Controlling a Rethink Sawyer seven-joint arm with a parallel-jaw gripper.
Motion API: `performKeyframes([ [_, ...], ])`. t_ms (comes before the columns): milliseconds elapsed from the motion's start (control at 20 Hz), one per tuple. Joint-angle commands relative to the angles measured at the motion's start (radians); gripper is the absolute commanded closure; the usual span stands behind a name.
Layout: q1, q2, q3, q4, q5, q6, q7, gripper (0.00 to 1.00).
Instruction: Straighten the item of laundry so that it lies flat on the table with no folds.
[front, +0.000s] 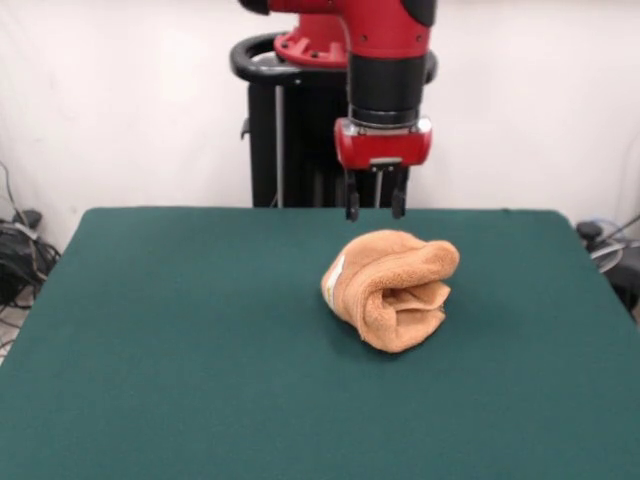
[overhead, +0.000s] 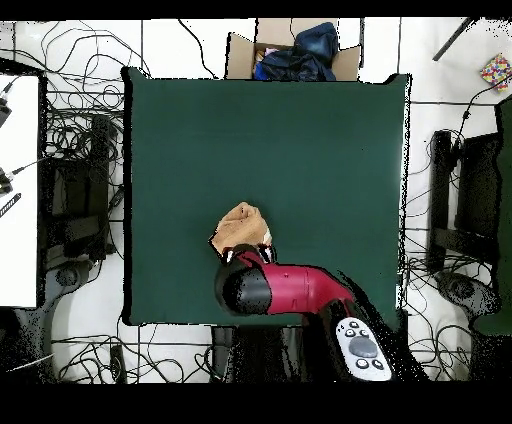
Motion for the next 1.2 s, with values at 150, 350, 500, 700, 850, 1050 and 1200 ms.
performKeyframes([
  [150, 0.129, -0.018, -0.079, 0.070, 0.119, -0.129, 0.331, 0.00],
  [350, 0.175, -0.033, -0.119, 0.086, 0.216, -0.145, 0.385, 0.00],
  [500, 0.266, -0.069, -0.217, 0.055, 0.283, -0.062, 0.388, 0.00],
  [700, 0.472, -0.061, -0.448, -0.063, 0.363, 0.099, 0.422, 0.00],
  [850, 0.580, -0.008, -0.571, -0.159, 0.411, 0.225, 0.473, 0.00],
  [1050, 0.657, 0.057, -0.673, -0.276, 0.433, 0.376, 0.536, 0.00],
  [1200, 0.645, 0.071, -0.656, -0.276, 0.471, 0.394, 0.598, 0.00],
])
